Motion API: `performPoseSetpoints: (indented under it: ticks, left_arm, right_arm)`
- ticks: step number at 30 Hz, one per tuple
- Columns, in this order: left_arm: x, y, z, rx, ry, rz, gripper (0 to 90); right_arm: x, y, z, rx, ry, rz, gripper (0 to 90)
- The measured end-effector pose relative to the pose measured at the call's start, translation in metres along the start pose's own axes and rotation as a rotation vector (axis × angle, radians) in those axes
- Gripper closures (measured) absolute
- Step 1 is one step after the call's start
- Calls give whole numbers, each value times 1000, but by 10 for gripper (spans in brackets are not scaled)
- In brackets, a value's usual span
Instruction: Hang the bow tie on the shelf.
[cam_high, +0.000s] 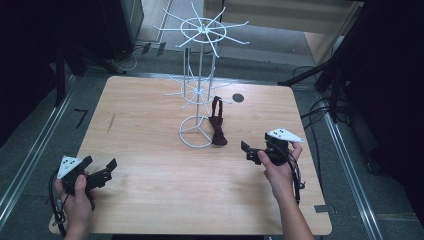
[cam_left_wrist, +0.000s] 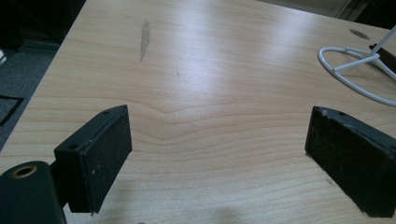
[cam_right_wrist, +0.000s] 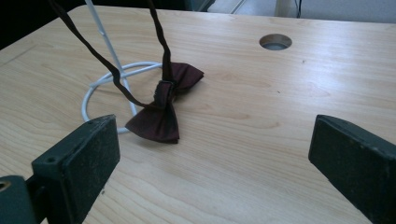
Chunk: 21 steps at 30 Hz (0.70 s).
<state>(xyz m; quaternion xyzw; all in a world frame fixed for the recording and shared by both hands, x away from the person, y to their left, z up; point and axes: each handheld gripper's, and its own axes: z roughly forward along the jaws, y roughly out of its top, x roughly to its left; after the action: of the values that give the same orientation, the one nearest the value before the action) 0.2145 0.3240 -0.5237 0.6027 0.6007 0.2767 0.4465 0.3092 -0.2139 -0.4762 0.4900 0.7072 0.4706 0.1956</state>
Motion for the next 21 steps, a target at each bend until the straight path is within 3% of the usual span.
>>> performPoseSetpoints:
  ticks: [21]
  left_arm:
    - [0, 0, 0, 0, 1, 4, 79]
  right_arm:
    - [-32, -29, -26, 3, -68, 40, 21]
